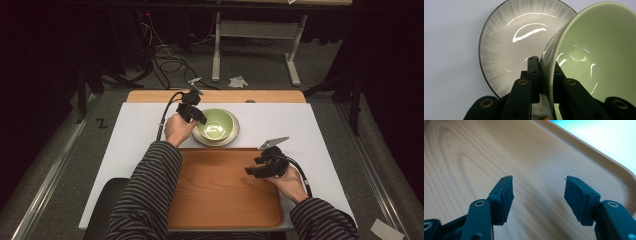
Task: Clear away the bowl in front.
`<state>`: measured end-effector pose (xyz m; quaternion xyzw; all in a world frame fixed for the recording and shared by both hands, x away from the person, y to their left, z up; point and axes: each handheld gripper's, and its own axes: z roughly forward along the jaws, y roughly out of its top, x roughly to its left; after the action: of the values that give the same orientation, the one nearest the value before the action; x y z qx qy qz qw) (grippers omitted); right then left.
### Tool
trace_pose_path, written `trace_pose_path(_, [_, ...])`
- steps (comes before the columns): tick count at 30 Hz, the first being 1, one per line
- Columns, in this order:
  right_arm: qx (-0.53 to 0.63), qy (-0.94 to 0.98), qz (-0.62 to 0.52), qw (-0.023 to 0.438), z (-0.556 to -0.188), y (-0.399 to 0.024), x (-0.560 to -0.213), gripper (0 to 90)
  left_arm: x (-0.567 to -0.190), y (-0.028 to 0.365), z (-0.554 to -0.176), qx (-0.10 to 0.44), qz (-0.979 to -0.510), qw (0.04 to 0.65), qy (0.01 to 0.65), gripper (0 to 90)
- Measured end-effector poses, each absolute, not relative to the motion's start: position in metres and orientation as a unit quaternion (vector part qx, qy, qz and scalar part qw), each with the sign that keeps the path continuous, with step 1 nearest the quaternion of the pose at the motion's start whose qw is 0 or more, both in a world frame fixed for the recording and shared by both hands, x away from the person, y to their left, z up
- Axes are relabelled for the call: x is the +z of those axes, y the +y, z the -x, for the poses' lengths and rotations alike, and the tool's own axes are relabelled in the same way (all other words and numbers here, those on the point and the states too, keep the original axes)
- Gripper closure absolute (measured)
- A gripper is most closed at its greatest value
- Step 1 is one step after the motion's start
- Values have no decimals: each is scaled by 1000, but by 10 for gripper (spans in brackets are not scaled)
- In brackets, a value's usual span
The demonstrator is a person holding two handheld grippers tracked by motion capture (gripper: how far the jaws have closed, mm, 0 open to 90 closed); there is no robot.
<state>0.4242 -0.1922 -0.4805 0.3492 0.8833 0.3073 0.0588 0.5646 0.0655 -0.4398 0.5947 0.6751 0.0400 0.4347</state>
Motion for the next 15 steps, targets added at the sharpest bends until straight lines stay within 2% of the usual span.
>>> trace_pose_path(15, [308, 882, -352, 59, -423, -191, -480, 417, -424, 61, -547, 33, -609, 453, 651, 838])
